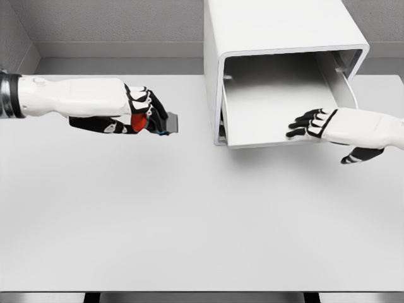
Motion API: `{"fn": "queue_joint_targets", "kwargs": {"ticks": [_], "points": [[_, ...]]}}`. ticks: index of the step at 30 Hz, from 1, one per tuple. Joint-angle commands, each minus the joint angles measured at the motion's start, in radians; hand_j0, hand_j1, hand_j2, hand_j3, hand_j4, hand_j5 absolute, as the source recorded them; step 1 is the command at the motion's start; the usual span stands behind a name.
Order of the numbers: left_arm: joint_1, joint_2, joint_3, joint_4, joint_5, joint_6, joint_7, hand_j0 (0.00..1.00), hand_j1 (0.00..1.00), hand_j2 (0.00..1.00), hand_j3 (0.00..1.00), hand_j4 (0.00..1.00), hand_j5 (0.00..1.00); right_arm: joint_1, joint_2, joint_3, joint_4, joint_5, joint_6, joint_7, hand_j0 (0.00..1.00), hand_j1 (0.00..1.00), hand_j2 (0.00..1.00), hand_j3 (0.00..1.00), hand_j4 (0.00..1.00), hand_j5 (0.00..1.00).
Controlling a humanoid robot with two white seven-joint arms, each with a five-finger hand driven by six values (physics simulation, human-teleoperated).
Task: Slide open multi-storey tabletop storage cabinets and put open load switch and slide close multi-storey tabletop storage cabinets
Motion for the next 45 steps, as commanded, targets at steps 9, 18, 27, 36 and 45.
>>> {"fn": "queue_joint_targets", "kwargs": {"ticks": [9, 18, 27, 36, 45], "points": [[-0.014, 0.021, 0.001, -0.026, 0.042, 0.004, 0.0, 0.35, 0.35, 0.35, 0.35, 0.35, 0.35, 0.023, -0.029, -0.062, -0.031, -0.037, -0.026, 0.0, 1.0, 1.0, 1.0, 1.0, 1.0, 1.0], [-0.043, 0.016, 0.004, -0.039, 0.044, 0.004, 0.0, 0.35, 0.35, 0.35, 0.35, 0.35, 0.35, 0.057, -0.056, -0.148, -0.068, -0.082, -0.026, 0.0, 1.0, 1.0, 1.0, 1.0, 1.0, 1.0], [-0.075, -0.076, 0.004, -0.036, 0.042, 0.004, 0.0, 0.35, 0.35, 0.35, 0.35, 0.35, 0.35, 0.227, -0.2, -0.42, -0.067, -0.292, -0.026, 0.0, 1.0, 1.0, 1.0, 1.0, 1.0, 1.0], [-0.164, -0.131, 0.002, -0.034, 0.042, 0.004, 0.0, 0.35, 0.35, 0.35, 0.35, 0.35, 0.35, 0.4, -0.196, -0.596, 0.169, -0.295, -0.026, 0.0, 1.0, 1.0, 1.0, 1.0, 1.0, 1.0], [-0.209, -0.277, -0.005, -0.005, 0.029, 0.004, 0.0, 0.35, 0.35, 0.35, 0.35, 0.35, 0.35, 0.698, -0.184, -0.684, 0.398, -0.301, -0.026, 0.0, 0.94, 0.94, 0.94, 0.94, 0.94, 0.94]]}}
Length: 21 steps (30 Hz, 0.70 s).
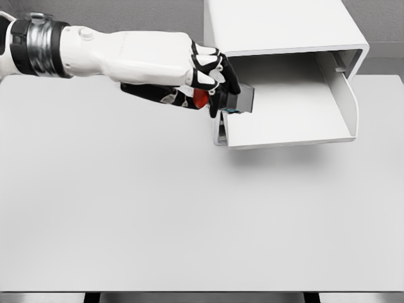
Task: Slide open multi-storey tabletop storage cabinets and put open load switch and slide close multi-storey tabletop storage cabinets
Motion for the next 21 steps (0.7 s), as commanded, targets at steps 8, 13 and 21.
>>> {"fn": "queue_joint_targets", "kwargs": {"ticks": [8, 13, 21], "points": [[-0.052, -0.284, -0.05, 0.347, -0.067, 0.004, 0.002, 0.35, 0.35, 0.35, 0.35, 0.35, 0.35, 0.146, 0.022, -0.003, -0.146, 0.071, 0.005, -0.001, 0.57, 0.57, 0.57, 0.57, 0.57, 0.57], [-0.057, -0.323, -0.081, 0.356, -0.077, 0.004, 0.002, 0.37, 0.37, 0.37, 0.37, 0.37, 0.37, 0.18, 0.03, 0.0, -0.249, 0.099, 0.005, -0.001, 0.56, 0.56, 0.56, 0.56, 0.56, 0.56], [-0.057, -0.323, -0.082, 0.359, -0.079, 0.004, 0.002, 0.49, 0.49, 0.49, 0.49, 0.49, 0.49, 0.215, 0.03, 0.009, -0.335, 0.121, 0.005, -0.001, 0.56, 0.56, 0.56, 0.56, 0.56, 0.56]]}}
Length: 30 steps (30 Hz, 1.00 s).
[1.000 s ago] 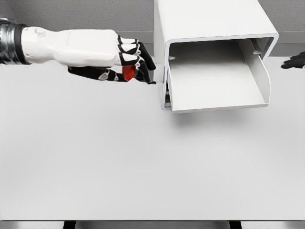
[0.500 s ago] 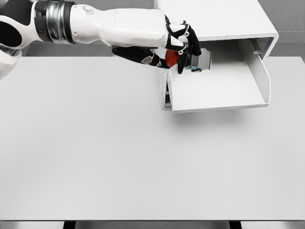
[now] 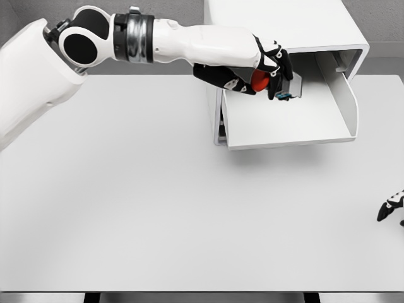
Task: Slide open multi-storey tabletop storage cabinets and put open load switch and slide close multi-storey tabletop storage cabinets
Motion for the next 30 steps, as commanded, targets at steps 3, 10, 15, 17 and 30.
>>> {"fn": "queue_joint_targets", "kwargs": {"ticks": [3, 10, 15, 17, 30], "points": [[0.0, -0.001, 0.001, 0.019, 0.004, 0.003, 0.002, 0.66, 0.66, 0.66, 0.66, 0.66, 0.66, -0.006, -0.003, 0.018, -0.032, 0.008, 0.002, 0.0, 0.56, 0.56, 0.56, 0.56, 0.56, 0.56], [-0.002, -0.03, 0.002, 0.06, 0.003, 0.003, 0.002, 0.8, 0.8, 0.8, 0.8, 0.8, 0.8, -0.006, -0.006, 0.018, -0.061, 0.008, 0.002, 0.0, 0.56, 0.56, 0.56, 0.56, 0.56, 0.56], [-0.005, -0.059, 0.002, 0.113, 0.001, 0.003, 0.002, 0.91, 0.91, 0.91, 0.91, 0.91, 0.91, -0.008, -0.006, 0.032, -0.084, 0.008, 0.002, 0.0, 0.56, 0.56, 0.56, 0.56, 0.56, 0.56], [-0.006, -0.061, 0.002, 0.119, 0.003, 0.003, 0.002, 0.93, 0.93, 0.93, 0.93, 0.93, 0.93, -0.008, -0.006, 0.032, -0.09, 0.008, 0.002, 0.0, 0.56, 0.56, 0.56, 0.56, 0.56, 0.56], [-0.029, 0.002, 0.002, -0.025, 0.034, 0.003, 0.002, 0.97, 0.97, 0.97, 0.97, 0.97, 0.97, -0.113, -0.002, 0.038, -0.112, 0.007, 0.002, 0.0, 0.56, 0.56, 0.56, 0.56, 0.56, 0.56]]}}
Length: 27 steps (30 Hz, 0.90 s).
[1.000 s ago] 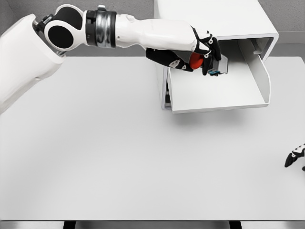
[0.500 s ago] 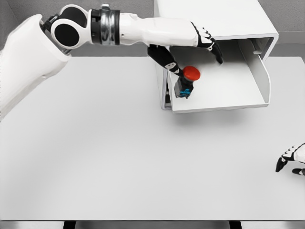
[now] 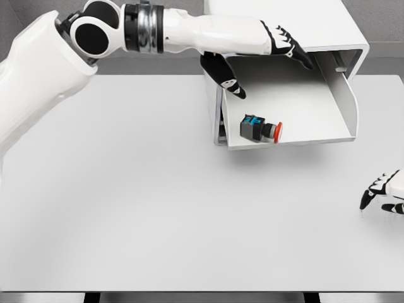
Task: Slide open multi-storey tabletop storage cabinets and put open load switch and slide close multi-storey tabletop storage cabinets
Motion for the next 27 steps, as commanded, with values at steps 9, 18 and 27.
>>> {"fn": "queue_joint_targets", "kwargs": {"ticks": [9, 18, 27], "points": [[0.046, 0.927, 0.006, -0.42, 0.029, 0.003, 0.174, 1.0, 1.0, 1.0, 1.0, 1.0, 1.0, -0.078, 0.011, 0.009, -0.012, -0.011, 0.002, 0.0, 0.56, 0.56, 0.56, 0.56, 0.56, 0.56], [0.232, 0.859, 0.0, -0.403, -0.077, 0.003, 0.058, 1.0, 1.0, 1.0, 1.0, 1.0, 1.0, -0.267, 0.037, 0.181, -0.01, -0.01, 0.002, 0.0, 0.56, 0.56, 0.56, 0.56, 0.56, 0.56], [0.245, 0.812, 0.0, -0.403, -0.079, 0.003, 0.058, 1.0, 1.0, 1.0, 1.0, 1.0, 1.0, -0.315, 0.054, 0.187, -0.001, -0.011, 0.002, 0.0, 0.57, 0.57, 0.57, 0.57, 0.57, 0.57]]}}
